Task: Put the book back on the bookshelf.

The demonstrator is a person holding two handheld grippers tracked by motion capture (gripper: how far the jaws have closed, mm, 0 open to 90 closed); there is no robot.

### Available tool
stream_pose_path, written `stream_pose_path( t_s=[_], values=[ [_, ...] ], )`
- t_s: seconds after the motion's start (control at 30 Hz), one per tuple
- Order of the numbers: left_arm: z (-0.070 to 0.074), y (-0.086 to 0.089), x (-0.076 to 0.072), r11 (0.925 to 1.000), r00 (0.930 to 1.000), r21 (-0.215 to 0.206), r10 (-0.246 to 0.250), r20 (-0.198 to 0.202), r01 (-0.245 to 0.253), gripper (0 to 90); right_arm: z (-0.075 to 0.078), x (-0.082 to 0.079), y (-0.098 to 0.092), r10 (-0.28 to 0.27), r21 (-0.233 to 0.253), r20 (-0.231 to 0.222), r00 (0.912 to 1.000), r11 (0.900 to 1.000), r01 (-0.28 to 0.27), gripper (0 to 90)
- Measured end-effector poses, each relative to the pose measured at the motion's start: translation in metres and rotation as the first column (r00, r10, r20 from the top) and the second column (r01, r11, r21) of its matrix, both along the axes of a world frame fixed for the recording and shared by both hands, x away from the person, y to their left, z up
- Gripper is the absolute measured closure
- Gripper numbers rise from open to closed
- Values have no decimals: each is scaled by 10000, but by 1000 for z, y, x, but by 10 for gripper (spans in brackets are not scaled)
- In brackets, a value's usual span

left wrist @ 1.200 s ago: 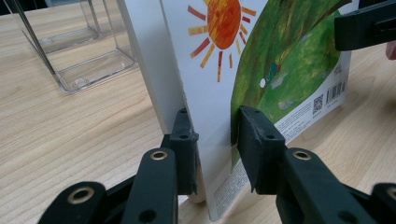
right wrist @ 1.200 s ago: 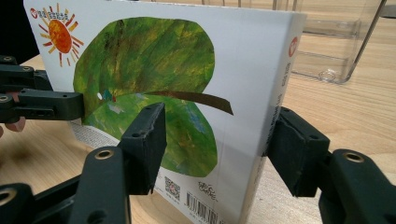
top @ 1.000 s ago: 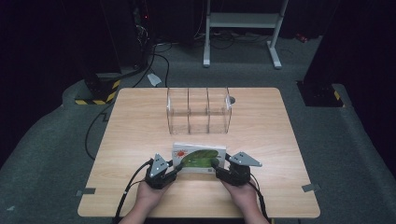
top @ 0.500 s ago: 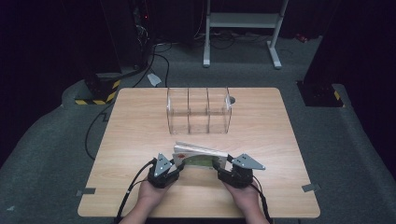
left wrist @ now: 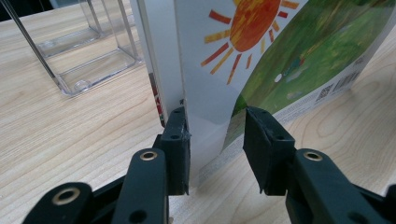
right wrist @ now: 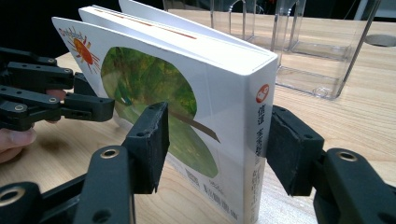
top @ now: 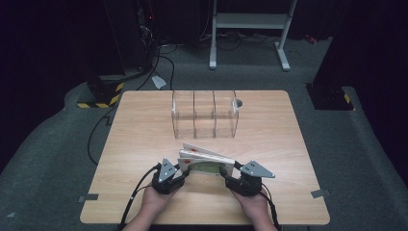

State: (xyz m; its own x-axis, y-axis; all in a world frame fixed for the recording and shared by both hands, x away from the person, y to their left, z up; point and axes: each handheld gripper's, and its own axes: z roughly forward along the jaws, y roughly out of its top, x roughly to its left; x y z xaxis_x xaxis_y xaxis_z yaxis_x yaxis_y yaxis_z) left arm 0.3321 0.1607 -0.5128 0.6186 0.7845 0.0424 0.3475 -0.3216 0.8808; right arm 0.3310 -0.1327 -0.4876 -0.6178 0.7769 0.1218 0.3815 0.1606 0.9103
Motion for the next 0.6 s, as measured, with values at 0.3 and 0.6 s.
stream_pose_path(
  t_s=[0.3,0.6],
  values=[
    [0,3,-1,9999,9999,-19,165,-29,-165,587,1,-3,-2,131,1,104,9999,9999,-131,424],
    [-1,8,-1,9989,9990,-203,425,-156,-428,500,4,0,-3,200,63,280,9994,9998,-202,401]
  ],
)
